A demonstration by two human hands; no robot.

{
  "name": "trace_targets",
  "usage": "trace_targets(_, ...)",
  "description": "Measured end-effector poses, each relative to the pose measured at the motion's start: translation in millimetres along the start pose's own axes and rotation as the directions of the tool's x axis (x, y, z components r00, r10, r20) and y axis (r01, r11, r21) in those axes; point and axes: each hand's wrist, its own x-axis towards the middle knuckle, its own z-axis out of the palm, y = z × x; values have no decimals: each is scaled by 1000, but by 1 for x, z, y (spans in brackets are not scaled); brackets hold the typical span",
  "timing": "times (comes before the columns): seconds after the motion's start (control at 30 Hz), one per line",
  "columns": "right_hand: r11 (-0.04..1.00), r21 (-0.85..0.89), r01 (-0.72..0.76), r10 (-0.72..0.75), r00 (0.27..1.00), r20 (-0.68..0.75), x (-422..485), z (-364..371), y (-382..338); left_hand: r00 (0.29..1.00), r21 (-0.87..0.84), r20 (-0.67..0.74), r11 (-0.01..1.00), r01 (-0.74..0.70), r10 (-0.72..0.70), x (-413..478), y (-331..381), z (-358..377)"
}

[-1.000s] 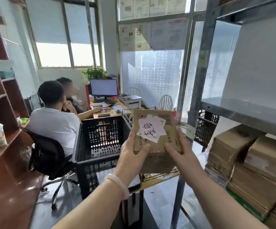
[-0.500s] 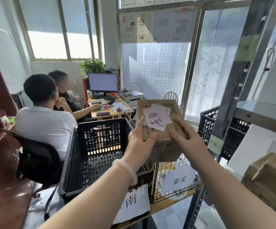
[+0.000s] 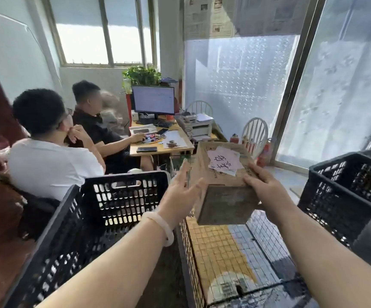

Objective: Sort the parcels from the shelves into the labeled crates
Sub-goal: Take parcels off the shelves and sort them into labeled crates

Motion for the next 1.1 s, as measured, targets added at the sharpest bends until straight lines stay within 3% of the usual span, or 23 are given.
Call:
trace_targets(0.17, 991, -80, -105, 111, 991, 78, 70, 24, 66, 993, 254, -113, 966, 41, -12, 33, -44, -12)
trace_targets(0.33, 961, -213, -176, 208, 968, 141, 112, 67, 136, 994, 496, -94, 868, -9, 64, 43, -73, -24)
trace_targets(0.5, 945, -294, -145, 207, 959, 192, 125, 97, 188, 994, 550, -108, 834, 34, 31, 52, -94, -33)
trace_targets(0.63, 907, -419, -27, 139, 962, 237, 118, 112, 215, 992, 543, -125, 838, 61, 9, 55, -106, -37)
trace_targets(0.73, 817, -577, -26, 228, 933, 280, 123, 111, 219, 995, 555, -102, 829, 64, -8, 58, -109, -36)
trace_targets(0.83, 603, -795, 66, 295, 908, 299, 130, 107, 211, 999, 592, -54, 806, 30, 3, 60, -107, -31)
trace_targets(0.97, 459, -867, 196, 204, 926, 318, 120, 98, 182, 1000, 635, 18, 773, -16, 6, 58, -104, -27)
trace_targets(1.1, 324, -888, 326, 74, 927, 368, 91, 89, 134, 997, 739, 73, 672, -53, -1, 51, -96, -22)
